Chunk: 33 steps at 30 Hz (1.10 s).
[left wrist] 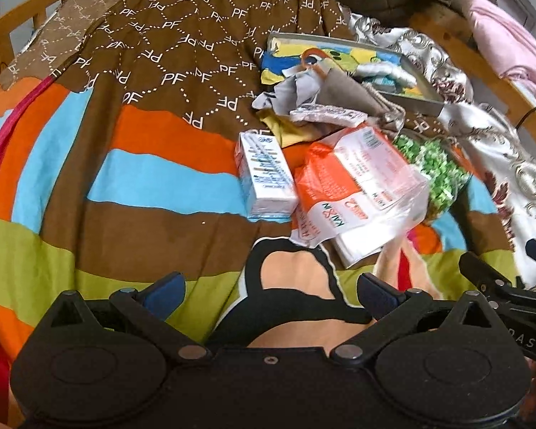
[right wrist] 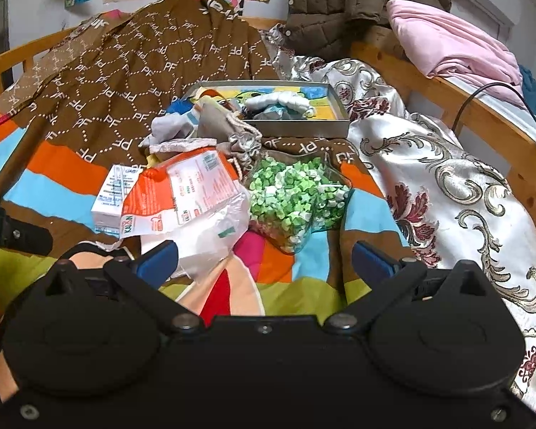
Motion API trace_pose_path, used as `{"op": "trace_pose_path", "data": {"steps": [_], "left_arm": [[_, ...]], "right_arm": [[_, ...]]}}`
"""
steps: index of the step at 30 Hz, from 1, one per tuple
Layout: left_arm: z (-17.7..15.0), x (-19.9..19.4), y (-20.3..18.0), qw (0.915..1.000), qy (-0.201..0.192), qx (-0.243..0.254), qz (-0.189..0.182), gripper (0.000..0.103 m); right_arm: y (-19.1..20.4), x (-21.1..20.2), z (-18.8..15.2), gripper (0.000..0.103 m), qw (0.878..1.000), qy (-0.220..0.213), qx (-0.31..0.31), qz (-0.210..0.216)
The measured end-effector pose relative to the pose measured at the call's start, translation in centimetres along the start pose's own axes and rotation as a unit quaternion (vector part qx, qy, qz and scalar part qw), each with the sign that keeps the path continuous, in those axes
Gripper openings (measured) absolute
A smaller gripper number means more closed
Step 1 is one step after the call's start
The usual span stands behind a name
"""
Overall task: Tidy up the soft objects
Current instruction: 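Move both tools back toward the clutter beside the tin, then grasp the cartoon-printed sticker sheet with the left tool while the right tool grasps the beige drawstring pouch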
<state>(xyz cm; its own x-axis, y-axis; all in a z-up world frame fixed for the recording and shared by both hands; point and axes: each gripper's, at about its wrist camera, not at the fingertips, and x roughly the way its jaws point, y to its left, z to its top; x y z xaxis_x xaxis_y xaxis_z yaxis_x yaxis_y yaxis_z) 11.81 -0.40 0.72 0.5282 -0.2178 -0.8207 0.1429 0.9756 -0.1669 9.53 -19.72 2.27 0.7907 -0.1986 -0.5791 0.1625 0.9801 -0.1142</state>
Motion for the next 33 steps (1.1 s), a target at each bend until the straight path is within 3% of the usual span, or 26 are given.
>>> {"op": "trace_pose_path", "data": {"steps": [10,17,25,33], "left_arm": [[0.0,0.5,0.2,0.9997,0.007,-0.009,0.023,0.102],[0.1,1.9,1.4,0.9970,0.046,-0.042,0.047,0.102],[0.1,2.2,1.4,0.9964,0.051,-0.036,0.058,0.102],[1.6,2.7,2.0,0.9962,0.047,-0.043,0.061,0.102]], "right_arm": [[0.7,1.1,-0.1,0.102,1.000,0.005,-0.024,0.011],[0.8,1.8,-0.1,0.102,0.999,0.013,-0.027,0.024],[0.5,2.6,-0.1,0.102,0.999,0.017,-0.026,0.039],[0.0,3.9,0.7,0.102,0.994,0.030,-0.001,0.104]]}}
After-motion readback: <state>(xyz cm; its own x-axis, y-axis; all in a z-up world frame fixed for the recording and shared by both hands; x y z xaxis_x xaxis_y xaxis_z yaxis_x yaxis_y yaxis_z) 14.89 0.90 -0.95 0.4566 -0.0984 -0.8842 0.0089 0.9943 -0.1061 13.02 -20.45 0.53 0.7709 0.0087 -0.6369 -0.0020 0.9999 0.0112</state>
